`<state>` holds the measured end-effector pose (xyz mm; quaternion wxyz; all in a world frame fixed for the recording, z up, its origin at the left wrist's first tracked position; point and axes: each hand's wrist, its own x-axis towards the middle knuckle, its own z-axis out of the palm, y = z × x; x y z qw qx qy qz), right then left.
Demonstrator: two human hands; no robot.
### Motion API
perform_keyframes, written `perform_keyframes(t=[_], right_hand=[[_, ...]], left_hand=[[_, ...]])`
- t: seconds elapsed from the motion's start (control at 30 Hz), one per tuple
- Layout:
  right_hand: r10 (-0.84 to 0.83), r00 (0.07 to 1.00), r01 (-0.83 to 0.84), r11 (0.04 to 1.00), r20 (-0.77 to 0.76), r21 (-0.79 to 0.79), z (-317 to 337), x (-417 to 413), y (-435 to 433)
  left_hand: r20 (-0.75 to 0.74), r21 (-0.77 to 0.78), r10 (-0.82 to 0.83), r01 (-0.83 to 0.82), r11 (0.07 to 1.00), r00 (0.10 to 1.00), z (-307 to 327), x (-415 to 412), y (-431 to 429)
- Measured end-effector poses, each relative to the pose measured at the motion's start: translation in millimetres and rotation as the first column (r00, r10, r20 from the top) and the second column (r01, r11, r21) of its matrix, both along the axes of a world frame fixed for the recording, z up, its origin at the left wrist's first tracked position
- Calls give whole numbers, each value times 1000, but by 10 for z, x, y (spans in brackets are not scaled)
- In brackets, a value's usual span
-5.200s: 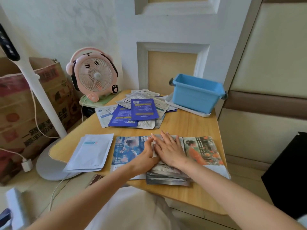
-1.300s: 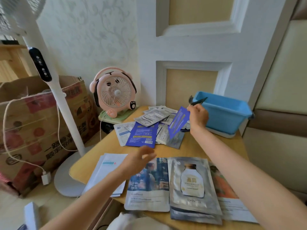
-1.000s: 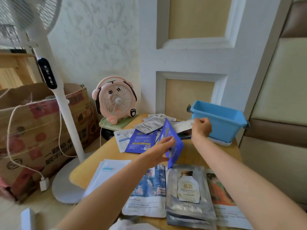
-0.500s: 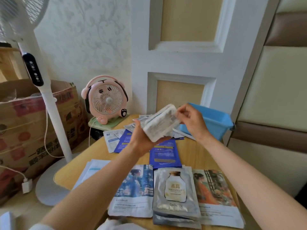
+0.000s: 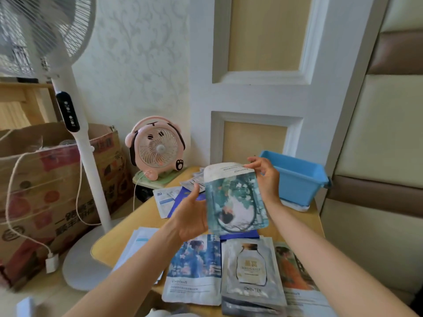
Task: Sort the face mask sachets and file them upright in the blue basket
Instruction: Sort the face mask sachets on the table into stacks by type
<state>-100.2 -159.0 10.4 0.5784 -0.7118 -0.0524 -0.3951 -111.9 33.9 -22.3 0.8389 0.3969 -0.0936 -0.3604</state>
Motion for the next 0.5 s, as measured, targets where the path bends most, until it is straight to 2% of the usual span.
perform_keyframes(t=[0.07,0.13,0.2,0.27,0.3,0.33,0.37,0.4,0.43,0.47,0.5], right_hand=[[63,997,-59,994,-36,95,-74,-11,71],[110,991,-99,987,-82,130,-117,-19,98],[116,979,-102,991,-167,89,-156,-31,56],[151,934,-139,988,-323,60,-247,-47,-19],[129,895,-169,984,-427,-57,-331,-45,-66],[46,847,-222,936,-529,-273,-444,-47,-103],[-70,796,-300,817,-602,-492,-582,-53,-118],[-172,757,-377,674,-631,-635,-721,-58,-109],[-237,730,-429,572,-641,-699,-845,-69,-82],[-270,704,-456,537,-657,-709,-954,-66,-53],[-280,680,-466,548,-677,-695,-1038,-57,-30]], left_hand=[[167,178,17,-47,983,986,4,-153,-100],[334,341,75,-195,920,940,36,-212,-137],[459,447,182,-403,799,869,50,-150,-77],[561,453,304,-593,665,770,76,-85,30],[583,435,359,-653,619,729,96,-60,88],[599,415,400,-696,586,694,109,-32,133],[611,407,428,-728,551,666,128,-18,170],[619,405,449,-752,520,644,134,7,201],[613,416,461,-758,502,642,132,28,230],[599,431,461,-749,503,654,122,49,252],[583,453,445,-727,516,680,124,53,270]])
